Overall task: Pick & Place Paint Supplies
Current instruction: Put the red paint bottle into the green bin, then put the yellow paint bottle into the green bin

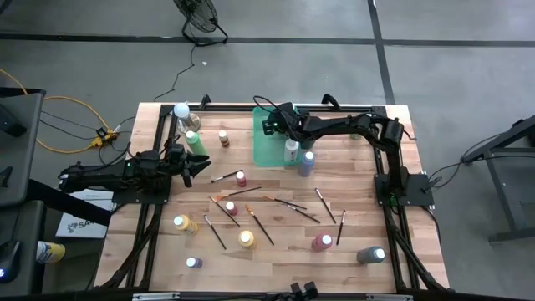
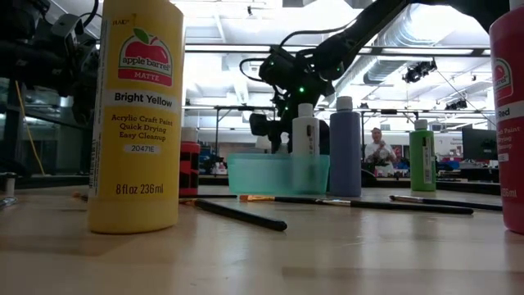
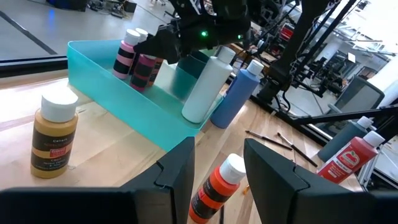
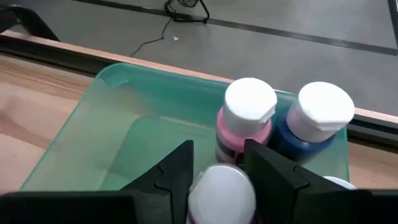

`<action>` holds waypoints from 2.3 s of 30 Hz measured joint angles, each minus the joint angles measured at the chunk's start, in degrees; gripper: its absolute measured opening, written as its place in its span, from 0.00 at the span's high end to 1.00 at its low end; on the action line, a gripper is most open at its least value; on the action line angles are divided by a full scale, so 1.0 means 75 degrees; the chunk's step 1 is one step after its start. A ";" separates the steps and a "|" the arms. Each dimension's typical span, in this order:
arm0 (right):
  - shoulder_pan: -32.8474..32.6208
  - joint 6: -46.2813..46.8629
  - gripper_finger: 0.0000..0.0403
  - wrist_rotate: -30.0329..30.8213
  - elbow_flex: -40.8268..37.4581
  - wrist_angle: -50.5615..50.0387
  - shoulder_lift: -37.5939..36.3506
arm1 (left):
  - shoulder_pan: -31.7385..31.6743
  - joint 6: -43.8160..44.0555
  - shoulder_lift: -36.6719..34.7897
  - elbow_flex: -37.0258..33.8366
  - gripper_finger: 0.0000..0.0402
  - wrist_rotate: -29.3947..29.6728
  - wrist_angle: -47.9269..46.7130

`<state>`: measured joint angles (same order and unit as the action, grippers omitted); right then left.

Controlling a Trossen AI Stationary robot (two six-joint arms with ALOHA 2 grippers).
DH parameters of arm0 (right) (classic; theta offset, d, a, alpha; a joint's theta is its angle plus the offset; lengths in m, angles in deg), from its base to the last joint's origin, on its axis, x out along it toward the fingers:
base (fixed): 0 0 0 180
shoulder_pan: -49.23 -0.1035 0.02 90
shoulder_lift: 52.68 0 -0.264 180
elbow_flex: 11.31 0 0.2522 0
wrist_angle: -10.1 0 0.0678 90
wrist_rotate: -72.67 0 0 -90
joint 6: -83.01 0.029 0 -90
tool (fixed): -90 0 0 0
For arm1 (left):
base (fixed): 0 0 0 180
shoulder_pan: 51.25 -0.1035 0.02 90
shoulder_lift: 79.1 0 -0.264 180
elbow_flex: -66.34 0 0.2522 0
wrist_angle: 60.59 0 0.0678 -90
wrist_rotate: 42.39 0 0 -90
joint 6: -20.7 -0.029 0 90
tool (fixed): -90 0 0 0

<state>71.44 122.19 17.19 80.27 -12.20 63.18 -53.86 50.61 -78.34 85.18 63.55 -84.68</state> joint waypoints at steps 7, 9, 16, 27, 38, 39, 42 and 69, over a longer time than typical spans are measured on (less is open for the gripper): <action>0.0003 -0.0339 0.62 -0.0125 0.0000 -0.0032 -0.0027 | -0.0002 0.0002 0.0001 0.0000 0.66 0.0000 -0.0002; 0.0003 -0.0463 0.60 -0.0220 0.0001 -0.0019 -0.0065 | -0.0002 0.0001 0.0002 0.0000 0.66 0.0000 -0.0002; 0.0003 -0.0564 0.52 -0.0357 0.0000 -0.0206 -0.0349 | 0.0000 0.0001 0.0001 0.0000 0.66 0.0000 -0.0002; -0.0068 -0.1041 0.45 -0.1655 0.0002 -0.0924 -0.1427 | 0.0000 0.0000 0.0002 0.0000 0.66 -0.0002 0.0001; -0.0484 -0.3234 0.45 -0.3932 0.0000 -0.1472 -0.2681 | -0.0003 0.0000 0.0002 0.0000 0.66 0.0000 0.0001; -0.0551 -0.3375 0.45 -0.4068 0.0000 -0.1480 -0.2792 | -0.0003 0.0003 -0.0001 0.0000 0.66 0.0000 0.0001; -0.0742 -0.3424 0.45 -0.4269 0.0003 -0.1662 -0.3100 | 0.0000 0.0000 0.0000 0.0000 0.66 0.0000 0.0001; -0.2771 -0.2364 0.45 -0.4975 -0.4866 0.2372 -0.6430 | -0.0001 0.0000 0.0000 0.0000 0.66 0.0000 0.0001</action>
<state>50.66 104.46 -20.12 43.78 5.59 14.95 -53.87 50.62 -78.34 85.18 63.55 -84.68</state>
